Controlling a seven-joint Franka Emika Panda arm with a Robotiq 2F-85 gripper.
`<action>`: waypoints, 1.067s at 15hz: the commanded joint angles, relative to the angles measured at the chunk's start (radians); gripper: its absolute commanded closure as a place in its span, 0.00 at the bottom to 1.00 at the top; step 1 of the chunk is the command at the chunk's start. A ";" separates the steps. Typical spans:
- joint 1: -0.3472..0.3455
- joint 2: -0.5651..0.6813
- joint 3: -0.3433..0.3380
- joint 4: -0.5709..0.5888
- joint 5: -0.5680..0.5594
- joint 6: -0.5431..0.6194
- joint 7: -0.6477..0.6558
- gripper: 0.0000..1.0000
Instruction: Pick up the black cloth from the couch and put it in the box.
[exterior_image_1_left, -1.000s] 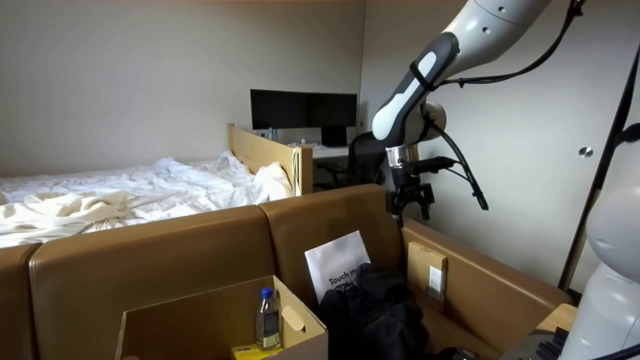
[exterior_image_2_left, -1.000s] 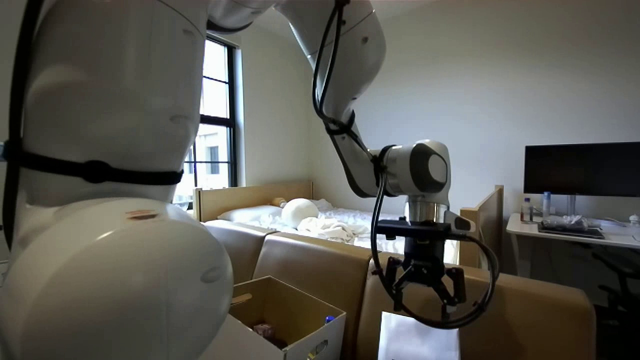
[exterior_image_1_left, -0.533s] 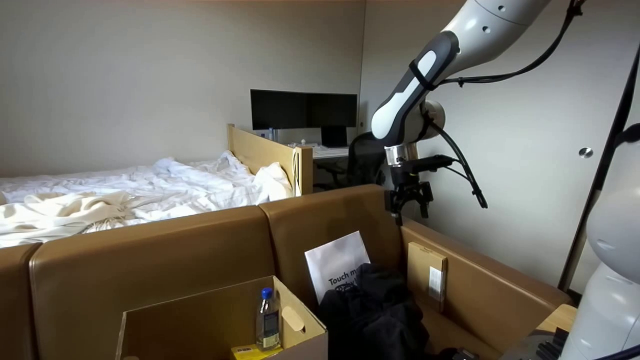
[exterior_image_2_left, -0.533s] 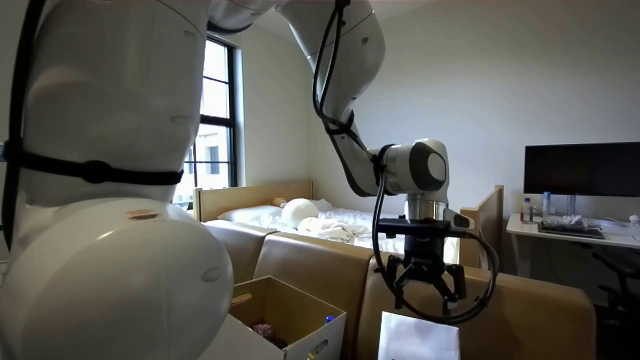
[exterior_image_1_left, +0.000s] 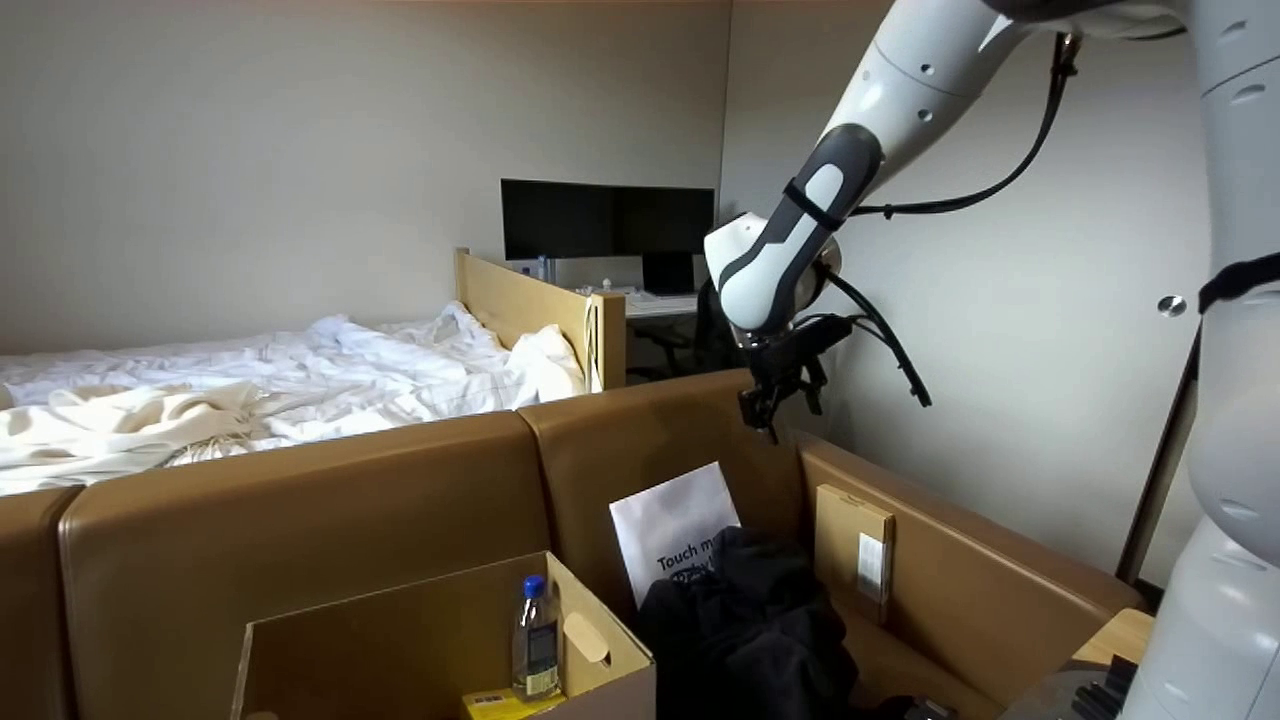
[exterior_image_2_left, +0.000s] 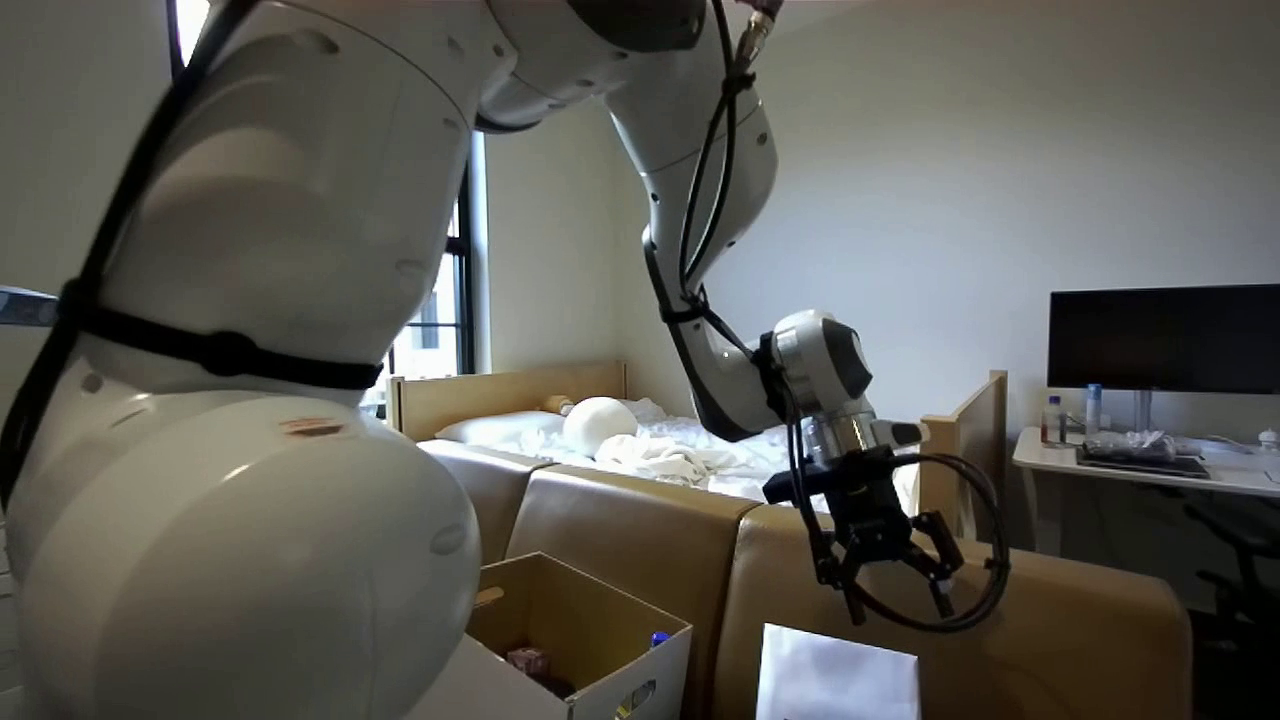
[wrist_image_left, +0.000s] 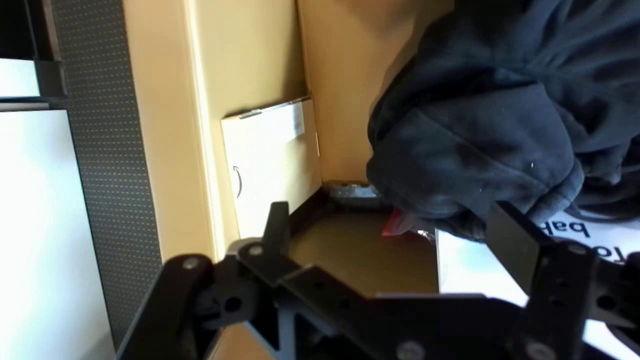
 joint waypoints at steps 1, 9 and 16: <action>0.005 0.161 -0.010 0.050 0.061 0.163 0.086 0.00; 0.067 0.450 0.004 0.088 0.295 0.322 0.049 0.00; 0.228 0.648 -0.117 0.213 0.263 0.309 0.093 0.00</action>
